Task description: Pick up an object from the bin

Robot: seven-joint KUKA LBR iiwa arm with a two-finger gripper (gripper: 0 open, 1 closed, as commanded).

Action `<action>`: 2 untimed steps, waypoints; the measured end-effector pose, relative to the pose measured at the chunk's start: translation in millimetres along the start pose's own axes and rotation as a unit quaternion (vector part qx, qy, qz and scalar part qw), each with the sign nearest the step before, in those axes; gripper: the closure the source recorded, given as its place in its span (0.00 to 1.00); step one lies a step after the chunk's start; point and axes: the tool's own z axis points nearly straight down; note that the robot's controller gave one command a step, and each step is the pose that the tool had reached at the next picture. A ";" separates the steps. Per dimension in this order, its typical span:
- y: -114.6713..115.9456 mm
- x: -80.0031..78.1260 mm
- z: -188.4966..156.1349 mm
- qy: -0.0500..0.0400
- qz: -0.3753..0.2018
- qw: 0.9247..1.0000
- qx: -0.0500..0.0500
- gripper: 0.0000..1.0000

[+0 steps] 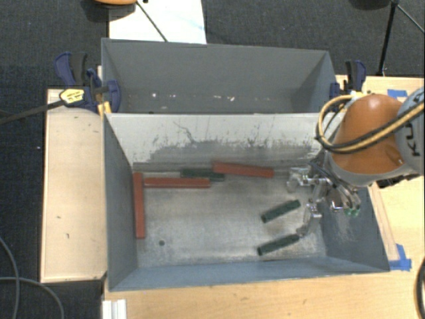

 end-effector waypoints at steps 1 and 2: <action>-4.4 16.0 48.3 0.002 -0.049 0.999 -0.001 1.00; -4.1 16.6 50.8 0.001 -0.049 0.999 -0.001 0.00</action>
Offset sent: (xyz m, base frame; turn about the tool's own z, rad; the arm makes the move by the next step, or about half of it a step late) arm 0.0000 0.0000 0.0000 0.0000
